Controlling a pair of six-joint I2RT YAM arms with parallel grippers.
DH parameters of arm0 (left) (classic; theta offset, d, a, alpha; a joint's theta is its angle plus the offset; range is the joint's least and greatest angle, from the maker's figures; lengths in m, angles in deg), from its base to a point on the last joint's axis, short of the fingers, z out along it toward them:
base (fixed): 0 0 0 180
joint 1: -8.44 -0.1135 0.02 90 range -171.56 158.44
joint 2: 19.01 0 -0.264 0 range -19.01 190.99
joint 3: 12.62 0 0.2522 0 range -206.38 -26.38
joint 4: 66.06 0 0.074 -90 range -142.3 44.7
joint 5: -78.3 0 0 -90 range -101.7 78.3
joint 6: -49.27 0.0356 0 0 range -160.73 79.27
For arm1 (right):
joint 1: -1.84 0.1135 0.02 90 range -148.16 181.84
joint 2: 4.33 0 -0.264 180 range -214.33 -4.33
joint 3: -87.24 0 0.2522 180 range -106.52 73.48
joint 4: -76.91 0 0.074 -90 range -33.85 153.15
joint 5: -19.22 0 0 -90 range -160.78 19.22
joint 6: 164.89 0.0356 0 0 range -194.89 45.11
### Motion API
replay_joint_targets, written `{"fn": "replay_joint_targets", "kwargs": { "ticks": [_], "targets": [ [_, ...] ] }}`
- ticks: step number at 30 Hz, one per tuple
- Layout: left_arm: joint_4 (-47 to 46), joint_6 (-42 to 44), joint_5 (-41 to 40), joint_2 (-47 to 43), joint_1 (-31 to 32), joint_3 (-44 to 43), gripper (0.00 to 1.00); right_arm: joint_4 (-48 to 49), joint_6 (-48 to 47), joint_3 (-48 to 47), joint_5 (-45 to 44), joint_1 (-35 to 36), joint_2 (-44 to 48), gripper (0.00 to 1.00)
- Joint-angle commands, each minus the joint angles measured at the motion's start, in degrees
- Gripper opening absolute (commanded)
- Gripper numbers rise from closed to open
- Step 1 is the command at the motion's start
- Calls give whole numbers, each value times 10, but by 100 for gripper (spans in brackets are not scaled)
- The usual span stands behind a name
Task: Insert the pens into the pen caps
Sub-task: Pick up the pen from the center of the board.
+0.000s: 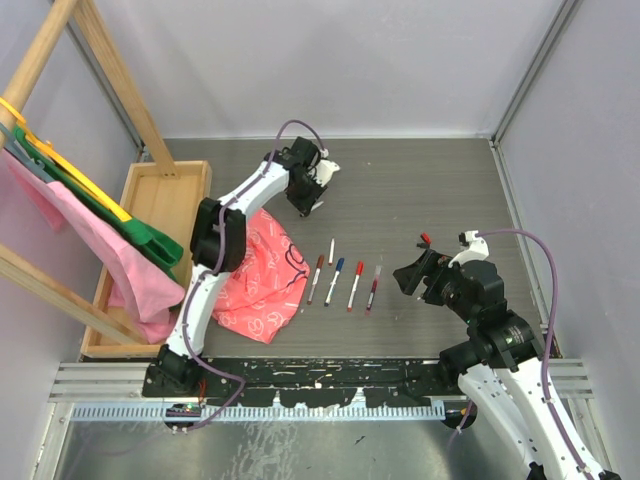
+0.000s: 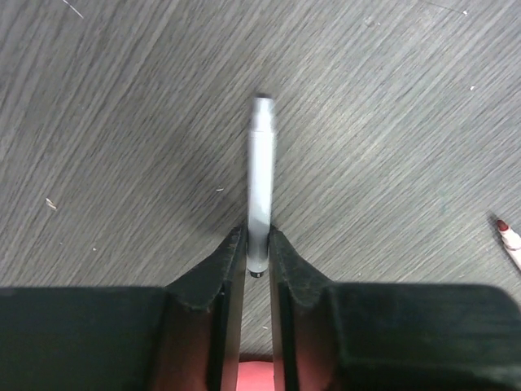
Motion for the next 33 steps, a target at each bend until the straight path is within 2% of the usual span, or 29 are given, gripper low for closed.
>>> {"fn": "replay_joint_targets", "kwargs": {
  "ticks": [1, 6, 13, 15, 19, 26, 33],
  "targets": [
    [6, -16, 16, -18, 6, 26, 15, 28, -6, -7, 8, -2, 9, 91],
    [-8, -33, 14, -41, 11, 39, 5, 27, -4, -14, 6, -3, 10, 91],
    [-48, -102, 29, -129, 15, 52, 0, 25, 12, -36, 12, -3, 12, 88],
    [-90, -138, 33, -170, 15, 80, 0, 26, 22, -42, 15, -2, 14, 88],
    [-192, -220, 78, -268, 15, 165, 0, 37, 47, -48, 19, -3, 15, 80],
    [-280, -337, 162, -376, 15, 270, 0, 79, 76, -55, 37, -2, 4, 70],
    [-349, -393, 118, -502, 48, 414, 0, 128, 105, -60, 30, -3, 3, 61]
  ]
}}
